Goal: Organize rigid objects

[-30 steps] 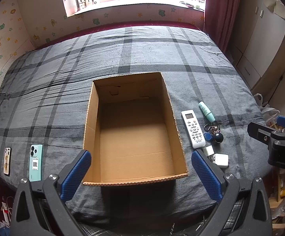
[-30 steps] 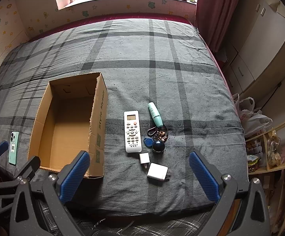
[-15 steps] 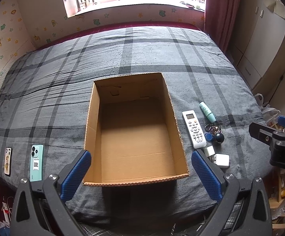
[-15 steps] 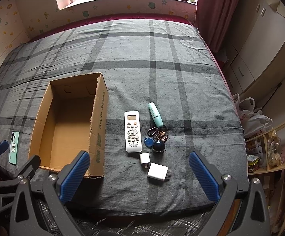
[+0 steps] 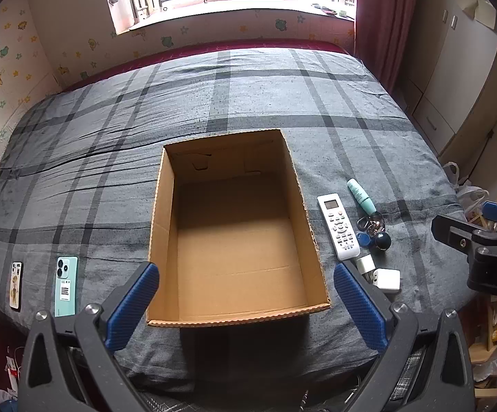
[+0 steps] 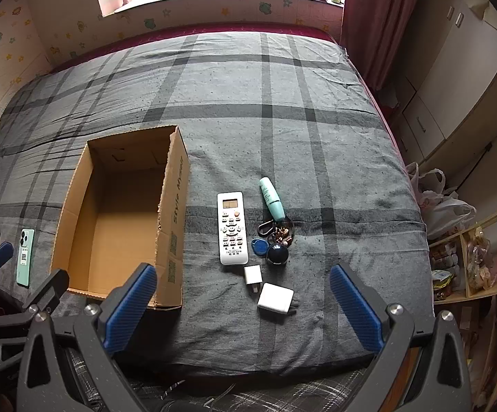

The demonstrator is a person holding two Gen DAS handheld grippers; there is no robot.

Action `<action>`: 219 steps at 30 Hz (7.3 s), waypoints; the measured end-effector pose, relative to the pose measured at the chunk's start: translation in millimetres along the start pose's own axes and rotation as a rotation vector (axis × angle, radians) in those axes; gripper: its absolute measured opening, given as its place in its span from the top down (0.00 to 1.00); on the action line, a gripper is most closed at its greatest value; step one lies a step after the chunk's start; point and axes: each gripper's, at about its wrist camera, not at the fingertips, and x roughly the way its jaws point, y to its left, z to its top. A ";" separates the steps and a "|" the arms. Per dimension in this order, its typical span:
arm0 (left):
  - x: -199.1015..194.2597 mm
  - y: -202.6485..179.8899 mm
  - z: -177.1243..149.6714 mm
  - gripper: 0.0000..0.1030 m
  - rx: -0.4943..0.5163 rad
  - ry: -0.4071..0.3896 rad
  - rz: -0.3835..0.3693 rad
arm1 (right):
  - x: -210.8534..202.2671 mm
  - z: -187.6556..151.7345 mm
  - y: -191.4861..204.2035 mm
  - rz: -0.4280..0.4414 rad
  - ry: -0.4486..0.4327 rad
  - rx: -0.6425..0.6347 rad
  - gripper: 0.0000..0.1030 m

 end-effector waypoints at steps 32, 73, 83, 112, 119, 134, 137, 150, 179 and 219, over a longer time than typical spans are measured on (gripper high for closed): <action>-1.9 -1.5 -1.3 0.00 0.011 -0.019 0.010 | -0.9 -0.5 0.6 -0.011 -0.025 -0.007 0.00; 105.2 94.4 -10.0 0.00 0.012 -0.070 0.110 | 45.2 -29.0 -9.7 -0.178 -0.155 -0.031 0.00; 150.6 107.5 -15.0 0.00 0.058 -0.025 0.151 | 67.5 -37.4 -19.9 -0.202 -0.125 0.029 0.00; 203.3 122.5 -12.7 0.87 -0.032 0.128 0.023 | 76.4 -35.3 -30.6 -0.236 -0.104 0.064 0.00; 206.5 124.1 -14.4 0.88 -0.037 0.126 0.024 | 88.9 -38.0 -47.2 -0.186 -0.059 0.107 0.00; 208.3 123.7 -15.1 0.87 -0.018 0.124 0.041 | 175.0 -80.2 -62.7 -0.147 0.107 0.109 0.00; 208.8 123.7 -15.1 0.87 -0.017 0.124 0.044 | 189.0 -86.4 -63.7 -0.137 0.135 0.112 0.00; 209.0 125.0 -15.2 0.87 -0.021 0.124 0.045 | 223.8 -95.4 -65.4 -0.116 0.203 0.125 0.09; 209.0 124.2 -15.0 0.87 -0.021 0.124 0.049 | 172.9 -67.8 -61.7 -0.061 0.119 0.098 0.31; 206.3 120.9 -15.1 0.87 -0.022 0.121 0.058 | 124.5 39.0 130.8 0.182 -0.051 -0.227 0.31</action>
